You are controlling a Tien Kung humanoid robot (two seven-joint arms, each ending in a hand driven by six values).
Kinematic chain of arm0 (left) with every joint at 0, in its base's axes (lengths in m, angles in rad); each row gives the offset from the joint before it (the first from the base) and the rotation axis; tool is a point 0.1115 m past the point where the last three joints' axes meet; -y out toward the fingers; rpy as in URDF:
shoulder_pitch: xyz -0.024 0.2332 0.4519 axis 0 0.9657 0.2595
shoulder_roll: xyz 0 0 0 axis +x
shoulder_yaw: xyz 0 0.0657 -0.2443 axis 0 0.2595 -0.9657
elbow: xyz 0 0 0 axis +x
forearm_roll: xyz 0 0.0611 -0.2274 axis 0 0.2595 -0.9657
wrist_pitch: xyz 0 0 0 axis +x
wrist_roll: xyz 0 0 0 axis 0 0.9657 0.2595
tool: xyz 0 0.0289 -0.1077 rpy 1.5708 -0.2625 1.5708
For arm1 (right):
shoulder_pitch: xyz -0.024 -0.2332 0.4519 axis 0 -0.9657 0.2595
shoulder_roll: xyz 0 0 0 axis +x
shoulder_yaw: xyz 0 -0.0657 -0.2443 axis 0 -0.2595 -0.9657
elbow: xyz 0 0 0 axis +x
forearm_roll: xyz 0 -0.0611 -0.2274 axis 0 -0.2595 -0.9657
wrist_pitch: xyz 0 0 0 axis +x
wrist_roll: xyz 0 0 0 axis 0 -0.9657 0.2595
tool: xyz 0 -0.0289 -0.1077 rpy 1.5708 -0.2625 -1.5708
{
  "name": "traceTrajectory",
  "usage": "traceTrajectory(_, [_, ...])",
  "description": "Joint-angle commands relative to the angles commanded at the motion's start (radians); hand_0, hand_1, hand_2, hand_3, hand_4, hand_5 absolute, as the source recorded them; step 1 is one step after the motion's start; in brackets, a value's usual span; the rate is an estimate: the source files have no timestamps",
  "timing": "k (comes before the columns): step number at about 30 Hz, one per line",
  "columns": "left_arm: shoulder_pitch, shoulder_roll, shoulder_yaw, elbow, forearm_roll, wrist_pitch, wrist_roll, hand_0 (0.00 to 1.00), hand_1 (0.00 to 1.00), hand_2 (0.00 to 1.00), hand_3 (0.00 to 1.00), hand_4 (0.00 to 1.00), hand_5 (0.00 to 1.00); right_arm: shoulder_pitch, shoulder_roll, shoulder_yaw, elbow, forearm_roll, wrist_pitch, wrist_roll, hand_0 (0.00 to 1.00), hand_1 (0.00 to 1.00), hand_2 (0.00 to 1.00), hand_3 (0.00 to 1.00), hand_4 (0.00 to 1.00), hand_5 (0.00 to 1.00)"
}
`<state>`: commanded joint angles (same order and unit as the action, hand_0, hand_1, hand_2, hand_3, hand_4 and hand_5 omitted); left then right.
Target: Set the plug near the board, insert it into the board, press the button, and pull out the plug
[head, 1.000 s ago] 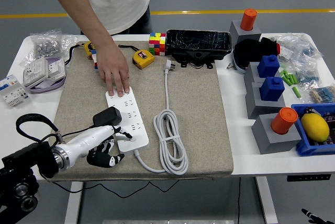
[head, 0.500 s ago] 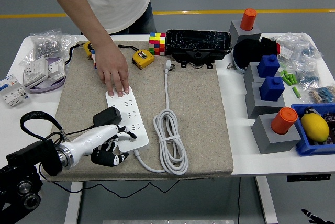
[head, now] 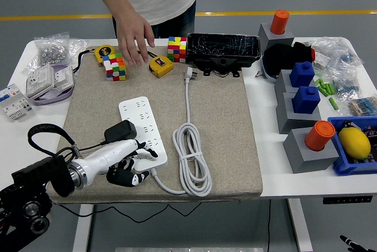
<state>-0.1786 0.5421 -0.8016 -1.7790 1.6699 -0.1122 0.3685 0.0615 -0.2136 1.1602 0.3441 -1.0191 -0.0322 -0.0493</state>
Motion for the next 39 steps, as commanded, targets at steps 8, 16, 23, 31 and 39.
traceTrajectory(8, [-0.016,-0.011,0.009,0.000,0.008,-0.002,0.013,0.071,0.061,0.115,0.722,0.615,0.138,0.002,0.000,0.000,0.000,0.001,0.001,0.000,0.653,0.664,0.664,0.582,0.998,0.559])
traceTrajectory(16, [-0.021,-0.014,0.013,0.000,0.002,-0.001,0.008,0.073,0.060,0.114,0.787,0.619,0.151,0.003,-0.001,-0.009,-0.002,0.004,0.001,0.000,0.658,0.664,0.664,0.583,0.998,0.561])
traceTrajectory(23, [-0.017,-0.006,0.011,0.000,0.005,-0.002,0.001,0.072,0.060,0.113,0.817,0.619,0.151,0.003,0.002,-0.038,-0.005,0.019,0.001,0.000,0.656,0.664,0.664,0.583,0.998,0.561])
traceTrajectory(31, [-0.023,0.005,0.002,0.000,0.001,-0.003,-0.007,0.072,0.060,0.113,0.805,0.625,0.157,0.017,-0.014,-0.057,0.001,0.022,0.000,0.001,0.657,0.664,0.665,0.583,0.998,0.562])
traceTrajectory(39, [-0.032,0.002,0.019,0.000,-0.014,-0.009,-0.012,0.073,0.060,0.113,0.790,0.625,0.158,0.005,-0.010,-0.056,-0.014,0.024,0.003,0.000,0.657,0.664,0.663,0.583,0.998,0.562])
